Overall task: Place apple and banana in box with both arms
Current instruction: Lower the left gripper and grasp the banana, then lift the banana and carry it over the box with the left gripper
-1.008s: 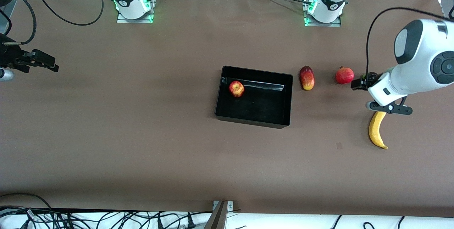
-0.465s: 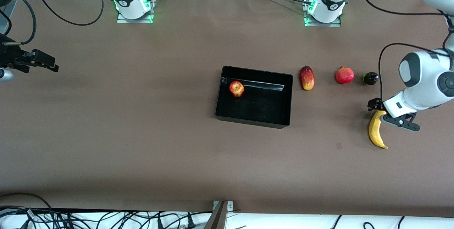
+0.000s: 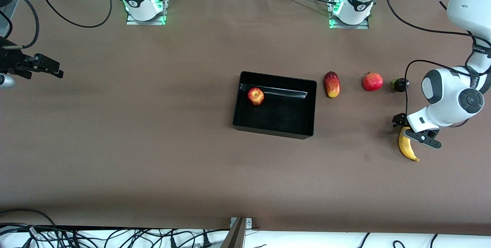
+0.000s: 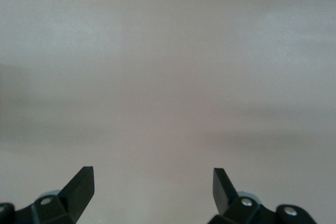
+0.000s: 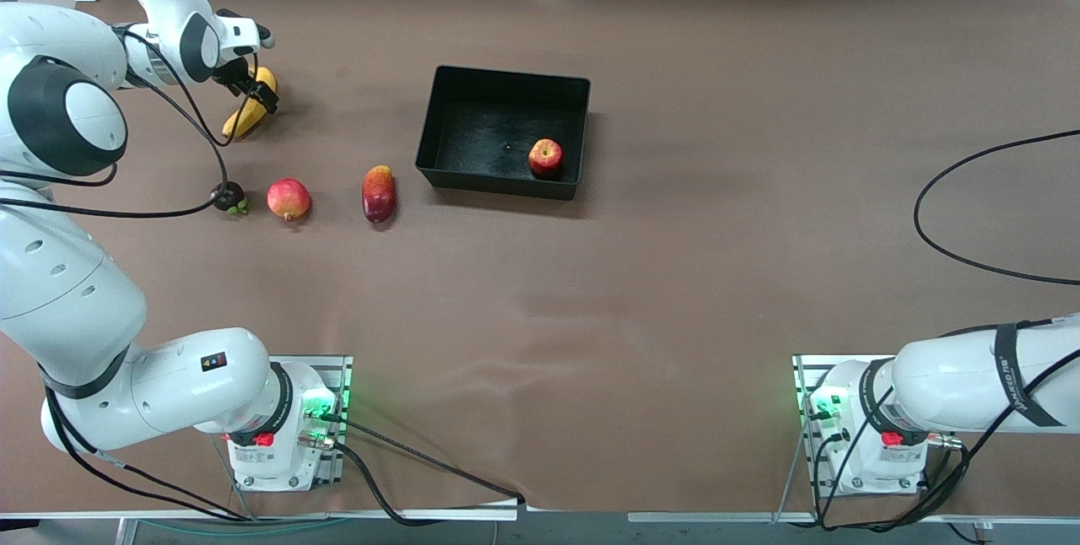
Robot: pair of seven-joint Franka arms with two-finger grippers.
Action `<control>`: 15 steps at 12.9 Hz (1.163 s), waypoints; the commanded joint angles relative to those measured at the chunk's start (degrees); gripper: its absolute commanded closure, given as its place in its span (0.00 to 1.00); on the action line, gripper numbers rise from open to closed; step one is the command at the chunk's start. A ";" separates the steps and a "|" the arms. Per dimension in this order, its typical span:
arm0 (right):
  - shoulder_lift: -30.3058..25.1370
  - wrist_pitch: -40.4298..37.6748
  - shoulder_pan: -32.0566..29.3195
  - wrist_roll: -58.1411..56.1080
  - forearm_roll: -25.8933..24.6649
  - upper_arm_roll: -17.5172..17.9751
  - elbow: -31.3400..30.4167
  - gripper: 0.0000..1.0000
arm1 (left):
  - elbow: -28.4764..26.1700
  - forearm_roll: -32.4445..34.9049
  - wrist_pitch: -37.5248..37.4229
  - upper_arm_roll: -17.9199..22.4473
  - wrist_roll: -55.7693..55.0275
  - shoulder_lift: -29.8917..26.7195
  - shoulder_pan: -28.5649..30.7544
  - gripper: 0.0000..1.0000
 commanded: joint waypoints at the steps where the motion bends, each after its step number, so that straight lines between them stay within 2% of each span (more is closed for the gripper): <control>1: 0.23 -0.86 -0.97 0.50 0.98 0.65 0.97 0.00 | 1.45 1.16 1.26 0.49 2.65 1.63 -0.17 0.00; 3: 0.23 -0.86 -0.88 0.50 0.98 0.65 0.97 0.00 | 1.54 1.33 1.88 1.19 2.74 2.69 -0.25 0.00; 4: 0.23 -0.78 -0.97 0.50 0.98 0.65 0.97 0.00 | 1.54 1.42 2.58 1.20 2.74 2.95 -0.25 0.18; 6: 0.23 -0.86 -0.97 0.50 0.98 0.65 0.97 0.00 | 1.63 1.42 2.76 1.28 5.62 3.22 -0.34 0.68; 7: 0.23 -0.86 -0.97 0.50 0.98 0.65 0.97 0.00 | 1.63 1.42 2.76 1.81 6.25 3.22 -0.60 0.97; 8: 0.23 -0.78 -0.97 0.50 0.98 0.65 1.06 0.00 | 1.63 1.42 2.76 2.07 6.26 3.22 -0.78 1.00; 11: 0.23 -0.78 -0.97 0.50 0.98 0.65 0.97 0.00 | 2.59 0.89 1.98 1.99 6.26 1.73 -0.87 1.00; 12: 0.23 -0.86 -0.97 0.50 0.98 0.65 0.97 0.00 | 2.42 0.89 -0.38 1.21 6.35 -1.06 -0.87 1.00; 14: 0.23 -0.86 -0.97 0.50 0.98 0.57 0.97 0.00 | 2.68 -0.76 -10.55 -3.61 6.17 -7.38 -1.74 1.00; 15: 0.23 -0.86 -0.97 0.50 0.98 0.65 0.97 0.00 | 2.51 -2.26 -14.69 -4.33 6.00 -10.72 -3.92 1.00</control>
